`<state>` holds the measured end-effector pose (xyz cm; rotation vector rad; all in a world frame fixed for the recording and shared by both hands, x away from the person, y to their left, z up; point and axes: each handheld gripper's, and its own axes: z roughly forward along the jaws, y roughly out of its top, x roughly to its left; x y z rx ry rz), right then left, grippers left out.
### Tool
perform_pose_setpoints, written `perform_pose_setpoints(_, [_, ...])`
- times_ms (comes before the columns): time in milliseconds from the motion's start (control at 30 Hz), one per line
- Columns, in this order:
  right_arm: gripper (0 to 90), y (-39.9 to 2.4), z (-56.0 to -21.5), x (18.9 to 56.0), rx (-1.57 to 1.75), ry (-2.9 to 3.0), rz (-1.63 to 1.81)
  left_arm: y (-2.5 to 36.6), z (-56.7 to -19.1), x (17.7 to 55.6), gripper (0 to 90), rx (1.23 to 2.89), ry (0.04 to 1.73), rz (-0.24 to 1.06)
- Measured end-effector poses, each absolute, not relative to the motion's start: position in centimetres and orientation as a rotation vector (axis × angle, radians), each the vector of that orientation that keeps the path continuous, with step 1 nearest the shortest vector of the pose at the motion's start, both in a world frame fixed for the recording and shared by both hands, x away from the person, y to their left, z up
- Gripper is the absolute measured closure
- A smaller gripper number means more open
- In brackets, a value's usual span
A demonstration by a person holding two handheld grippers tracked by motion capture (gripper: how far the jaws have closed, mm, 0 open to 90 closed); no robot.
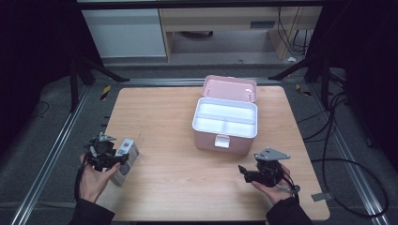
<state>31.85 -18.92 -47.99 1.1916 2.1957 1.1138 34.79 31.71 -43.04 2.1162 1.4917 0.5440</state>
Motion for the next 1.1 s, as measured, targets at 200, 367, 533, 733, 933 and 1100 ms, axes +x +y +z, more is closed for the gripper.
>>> perform_pose_setpoints(200, [27.1, -19.8, -46.8, 31.8, 1.201, 2.115, 1.156, 31.6, -41.2, 34.0, 40.5, 2.114, 1.417, 0.667])
perform_pose_setpoints(367, [30.6, -20.7, -46.0, 32.0, 1.211, 2.061, 1.167, 31.7, -40.2, 33.6, 44.0, 2.073, 1.415, 0.662])
perform_pose_setpoints(533, [33.4, -21.4, -45.2, 32.6, 1.212, 2.023, 1.166, 31.0, -39.2, 33.2, 41.8, 2.012, 1.373, 0.686])
perform_pose_setpoints(733, [38.0, -22.5, -44.1, 33.3, 1.208, 1.965, 1.199, 29.1, -37.8, 33.5, 46.2, 1.947, 1.260, 0.673])
perform_pose_setpoints(933, [42.2, -23.2, -42.6, 34.7, 1.221, 1.926, 1.204, 26.3, -36.7, 35.4, 46.6, 1.886, 1.158, 0.664])
perform_pose_setpoints(1100, [42.6, -22.8, -41.2, 36.5, 1.222, 1.921, 1.201, 23.6, -36.4, 38.0, 47.1, 1.851, 1.080, 0.621])
